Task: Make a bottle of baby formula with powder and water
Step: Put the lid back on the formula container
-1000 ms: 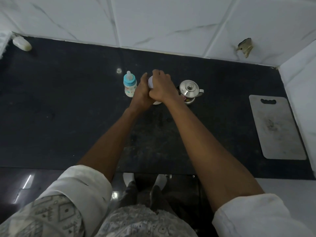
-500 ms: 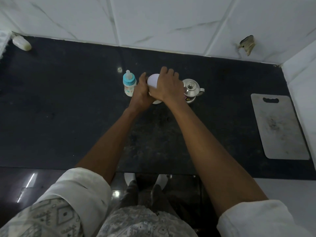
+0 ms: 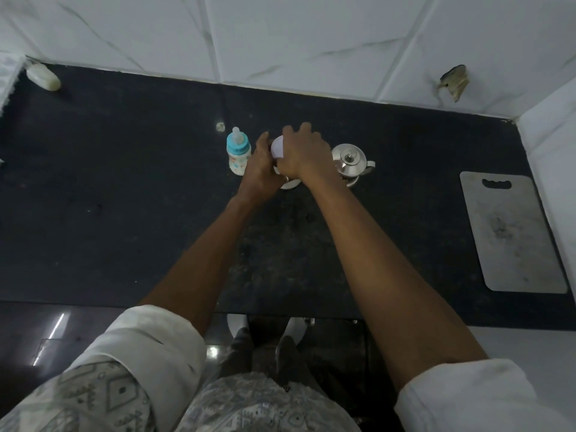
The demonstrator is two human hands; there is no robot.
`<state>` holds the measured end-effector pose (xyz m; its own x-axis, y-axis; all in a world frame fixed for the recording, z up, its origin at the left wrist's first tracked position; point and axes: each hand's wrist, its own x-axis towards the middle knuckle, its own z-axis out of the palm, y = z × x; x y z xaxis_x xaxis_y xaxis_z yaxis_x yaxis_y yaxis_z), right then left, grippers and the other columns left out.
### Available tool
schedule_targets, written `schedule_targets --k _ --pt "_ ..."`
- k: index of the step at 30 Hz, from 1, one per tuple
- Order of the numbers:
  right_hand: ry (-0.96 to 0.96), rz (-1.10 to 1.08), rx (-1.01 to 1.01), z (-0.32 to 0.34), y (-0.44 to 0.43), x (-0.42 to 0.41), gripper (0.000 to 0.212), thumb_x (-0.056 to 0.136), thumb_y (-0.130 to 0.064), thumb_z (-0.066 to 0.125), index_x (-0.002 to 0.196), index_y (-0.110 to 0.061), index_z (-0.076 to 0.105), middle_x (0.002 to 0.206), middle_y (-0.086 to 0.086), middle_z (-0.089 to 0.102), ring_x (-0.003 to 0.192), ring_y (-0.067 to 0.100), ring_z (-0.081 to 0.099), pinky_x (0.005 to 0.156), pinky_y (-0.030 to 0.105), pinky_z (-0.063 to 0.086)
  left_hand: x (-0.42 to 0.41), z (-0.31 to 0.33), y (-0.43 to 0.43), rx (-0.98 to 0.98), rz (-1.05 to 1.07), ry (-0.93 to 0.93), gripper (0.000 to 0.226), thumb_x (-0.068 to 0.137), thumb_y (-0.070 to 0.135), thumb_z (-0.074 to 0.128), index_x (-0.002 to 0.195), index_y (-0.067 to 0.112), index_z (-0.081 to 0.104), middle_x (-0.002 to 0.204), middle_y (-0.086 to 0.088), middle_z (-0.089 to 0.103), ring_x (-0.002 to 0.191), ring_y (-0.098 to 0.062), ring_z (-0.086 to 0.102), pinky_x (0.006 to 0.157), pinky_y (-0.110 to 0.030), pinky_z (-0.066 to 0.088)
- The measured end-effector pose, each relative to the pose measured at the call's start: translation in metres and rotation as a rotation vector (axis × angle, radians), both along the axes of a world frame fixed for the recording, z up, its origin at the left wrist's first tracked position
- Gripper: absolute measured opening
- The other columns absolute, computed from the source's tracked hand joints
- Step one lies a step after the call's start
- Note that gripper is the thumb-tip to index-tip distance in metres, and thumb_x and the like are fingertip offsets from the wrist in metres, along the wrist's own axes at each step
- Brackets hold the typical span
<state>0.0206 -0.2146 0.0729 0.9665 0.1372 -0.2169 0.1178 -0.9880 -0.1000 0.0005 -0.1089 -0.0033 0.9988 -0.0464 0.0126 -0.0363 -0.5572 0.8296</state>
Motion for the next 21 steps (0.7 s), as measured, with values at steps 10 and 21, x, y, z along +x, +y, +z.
schedule_targets --k 10,21 --pt "0.112 0.087 0.062 0.005 0.002 0.004 0.081 0.089 -0.030 0.074 0.155 -0.021 0.029 0.156 0.017 0.031 0.139 0.039 0.039 0.103 0.049 0.047 -0.001 0.002 0.001 -0.023 -0.012 -0.035 0.090 0.081 0.012 0.086 0.150 -0.007 0.031 0.139 -0.020 0.059 0.126 -0.031 0.061 0.106 -0.041 0.052" --pt "-0.112 -0.118 0.023 -0.004 0.011 -0.007 0.055 0.096 -0.046 0.061 0.138 -0.011 0.052 0.128 0.017 0.055 0.106 0.026 0.063 0.076 0.031 0.043 0.004 -0.003 0.003 -0.041 0.040 0.073 0.086 0.086 0.008 0.076 0.156 0.005 0.027 0.147 -0.019 0.052 0.134 -0.034 0.054 0.102 -0.027 0.041"
